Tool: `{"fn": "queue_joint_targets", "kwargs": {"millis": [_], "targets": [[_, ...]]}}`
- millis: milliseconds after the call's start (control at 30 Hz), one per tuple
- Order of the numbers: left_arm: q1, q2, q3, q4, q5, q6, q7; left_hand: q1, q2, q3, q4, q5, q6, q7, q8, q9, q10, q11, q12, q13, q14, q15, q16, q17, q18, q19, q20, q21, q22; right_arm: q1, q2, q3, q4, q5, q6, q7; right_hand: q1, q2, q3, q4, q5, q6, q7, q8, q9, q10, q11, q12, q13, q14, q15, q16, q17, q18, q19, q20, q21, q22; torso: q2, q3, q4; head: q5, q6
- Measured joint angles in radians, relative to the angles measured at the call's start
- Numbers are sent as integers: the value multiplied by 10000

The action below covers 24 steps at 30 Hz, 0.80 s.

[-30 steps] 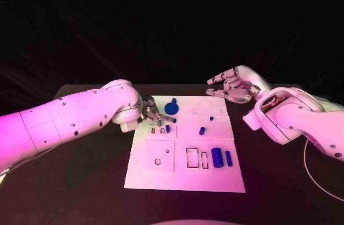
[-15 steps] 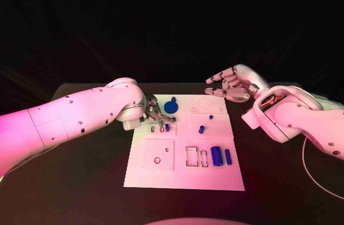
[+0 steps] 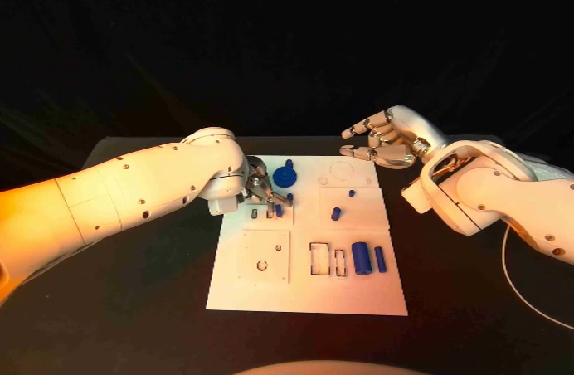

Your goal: Assemble the parts on the task board

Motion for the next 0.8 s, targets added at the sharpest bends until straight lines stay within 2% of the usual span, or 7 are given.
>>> {"fn": "queue_joint_targets", "kwargs": {"millis": [500, 800], "targets": [[0, 183, -6, -226, 14, 241, -6, 572, 252, 319, -203, 0, -149, -9, 245, 220, 0, 0, 0, 48, 0, 0, 0, 8, 0, 0, 0, 40, -1, 0, 28, -1, -32, -4, 130, -72, 0, 0, -30, 29, 0, 32, -32, 0, -1, 0, 0, 0, -16, 0, 0, 0, -2, 0, 0, 0, 0, -31, 0, 5, 6, 5, -52], [0, 260, -7, -345, 16, 385, -7, 700, 299, 457, -232, 0, -168, 9, 291, 270, -1, 0, 0, 70, 0, 0, 0, 7, 1, 0, 1, 38, -2, 0, 70, -8, -60, -35, 260, -131, 0, 0, -30, 29, 40, 32, -32, 0, -1, 0, 0, 0, -31, 0, 0, 0, -2, 0, 0, 0, 0, -42, 0, 5, 0, -9, -80]]}}
